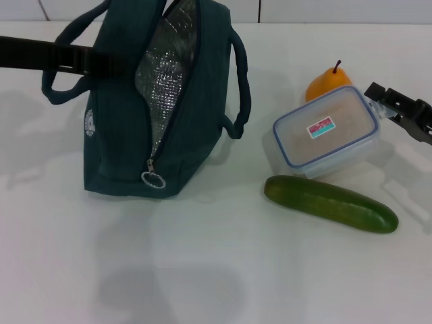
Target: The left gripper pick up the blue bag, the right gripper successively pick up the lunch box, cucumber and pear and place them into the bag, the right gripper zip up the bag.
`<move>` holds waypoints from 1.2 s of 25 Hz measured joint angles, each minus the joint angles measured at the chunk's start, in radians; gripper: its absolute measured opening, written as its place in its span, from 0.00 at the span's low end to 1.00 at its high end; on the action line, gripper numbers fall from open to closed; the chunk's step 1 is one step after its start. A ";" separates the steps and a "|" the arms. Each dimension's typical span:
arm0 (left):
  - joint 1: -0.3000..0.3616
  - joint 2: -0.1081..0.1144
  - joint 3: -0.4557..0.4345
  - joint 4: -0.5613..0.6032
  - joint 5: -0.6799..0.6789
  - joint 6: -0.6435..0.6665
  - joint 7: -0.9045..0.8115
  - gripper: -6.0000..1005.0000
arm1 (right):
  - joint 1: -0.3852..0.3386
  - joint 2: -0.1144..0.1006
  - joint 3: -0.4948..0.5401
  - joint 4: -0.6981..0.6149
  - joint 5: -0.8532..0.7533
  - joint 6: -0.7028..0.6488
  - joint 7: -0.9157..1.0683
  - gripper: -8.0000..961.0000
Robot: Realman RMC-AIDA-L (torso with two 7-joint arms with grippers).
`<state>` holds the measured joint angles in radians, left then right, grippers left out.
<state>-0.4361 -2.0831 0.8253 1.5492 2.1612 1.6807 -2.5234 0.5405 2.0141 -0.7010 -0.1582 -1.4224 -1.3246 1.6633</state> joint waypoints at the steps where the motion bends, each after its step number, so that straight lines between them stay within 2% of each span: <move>1: 0.001 0.000 0.000 0.000 0.000 0.000 0.000 0.05 | 0.001 0.000 0.000 0.000 0.001 -0.001 0.000 0.58; 3: 0.003 0.000 0.000 0.000 0.000 0.001 0.000 0.05 | 0.004 0.002 -0.001 0.001 0.001 -0.002 0.001 0.50; 14: 0.004 0.000 0.000 0.000 0.000 0.002 0.002 0.05 | 0.021 0.009 -0.008 0.011 0.001 -0.002 0.002 0.42; 24: 0.003 0.000 0.000 -0.011 0.000 0.001 0.020 0.05 | 0.030 0.010 -0.011 0.030 -0.006 0.001 0.002 0.31; 27: 0.005 0.000 0.000 -0.011 0.000 0.000 0.032 0.05 | 0.030 0.012 -0.006 0.038 -0.002 -0.001 0.002 0.12; 30: 0.009 0.000 -0.001 -0.017 0.000 0.000 0.049 0.05 | 0.030 0.013 0.000 0.052 0.019 -0.003 0.002 0.12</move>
<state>-0.4271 -2.0831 0.8240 1.5319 2.1613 1.6802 -2.4744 0.5710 2.0272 -0.7013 -0.1061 -1.4032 -1.3280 1.6652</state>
